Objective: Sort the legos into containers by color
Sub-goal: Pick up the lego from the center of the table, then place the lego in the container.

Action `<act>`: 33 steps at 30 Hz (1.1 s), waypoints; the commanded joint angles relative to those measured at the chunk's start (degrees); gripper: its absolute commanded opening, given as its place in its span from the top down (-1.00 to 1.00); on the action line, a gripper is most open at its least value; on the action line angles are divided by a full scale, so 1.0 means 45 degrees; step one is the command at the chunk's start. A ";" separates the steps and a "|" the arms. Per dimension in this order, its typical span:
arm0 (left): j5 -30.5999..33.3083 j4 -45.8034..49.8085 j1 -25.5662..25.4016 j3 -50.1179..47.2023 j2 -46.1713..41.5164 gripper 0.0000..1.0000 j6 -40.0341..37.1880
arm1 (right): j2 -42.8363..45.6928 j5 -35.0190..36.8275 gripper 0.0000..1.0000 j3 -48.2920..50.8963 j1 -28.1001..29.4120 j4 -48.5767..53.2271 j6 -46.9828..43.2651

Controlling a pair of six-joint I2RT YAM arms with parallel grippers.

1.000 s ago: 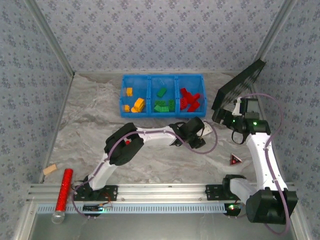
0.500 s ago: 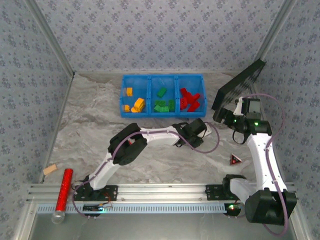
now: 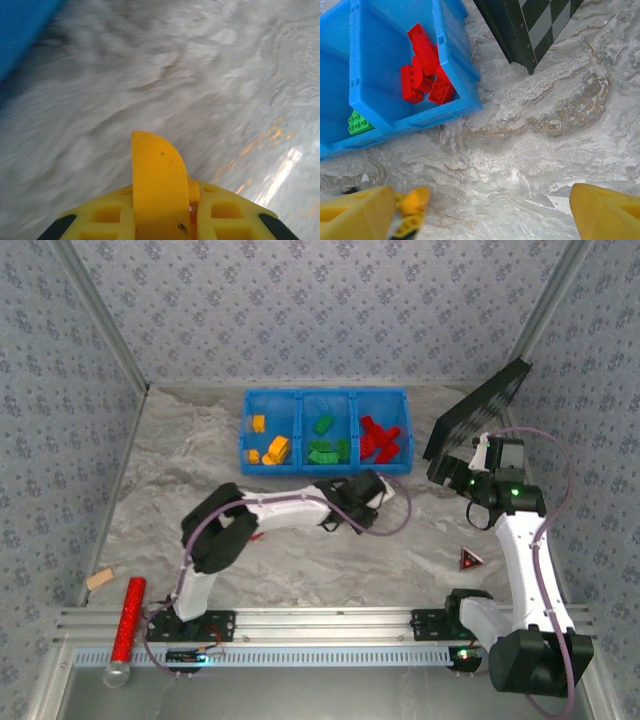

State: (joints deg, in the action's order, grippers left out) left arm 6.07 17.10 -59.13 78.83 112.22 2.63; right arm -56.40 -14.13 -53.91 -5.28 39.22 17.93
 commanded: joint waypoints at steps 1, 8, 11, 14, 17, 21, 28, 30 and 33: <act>0.0360 0.0323 0.0821 -0.0342 -0.2436 0.81 0.0391 | -0.0034 -0.0429 -0.84 0.0186 0.0009 -0.0250 -0.0079; 0.0260 0.0745 0.3450 -0.0366 -0.4714 0.82 0.0511 | -0.0611 0.0737 -0.81 0.0466 0.2172 -0.0603 -0.0078; 0.0275 0.0864 0.4651 0.0079 -0.4683 0.82 0.0660 | -0.1077 0.1101 -0.82 0.0460 0.3727 -0.1011 -0.0462; 0.0311 0.0856 0.5744 0.0594 -0.4118 0.82 0.0947 | -0.1740 0.1312 -0.82 0.0300 0.5293 -0.1736 -0.1216; 0.0307 0.0853 0.6672 0.1177 -0.3157 0.83 0.1388 | -0.2506 0.1490 -0.81 -0.0016 0.6952 -0.2058 -0.2218; -0.0142 0.0911 0.7580 0.2325 -0.1604 0.83 0.1809 | -0.3522 0.1787 -0.80 -0.0560 0.9054 -0.2490 -0.3442; -0.0805 0.2176 0.8227 0.5110 0.1239 0.84 0.1815 | -0.6102 0.2615 -0.79 -0.2486 1.1767 -0.1975 -0.4688; -0.0975 0.2301 0.8287 0.5483 0.1802 0.84 0.1869 | -0.6937 0.2792 -0.79 -0.3081 1.2330 -0.1790 -0.4913; -0.1095 0.2350 0.8316 0.5791 0.2363 0.84 0.1919 | -0.8208 0.3419 -0.77 -0.4404 1.3239 -0.1236 -0.5292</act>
State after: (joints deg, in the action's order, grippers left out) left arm 3.07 25.41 -21.85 101.80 121.10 10.22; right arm -89.43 -2.72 -69.04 51.53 30.44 -2.13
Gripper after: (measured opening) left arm 0.229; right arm 0.887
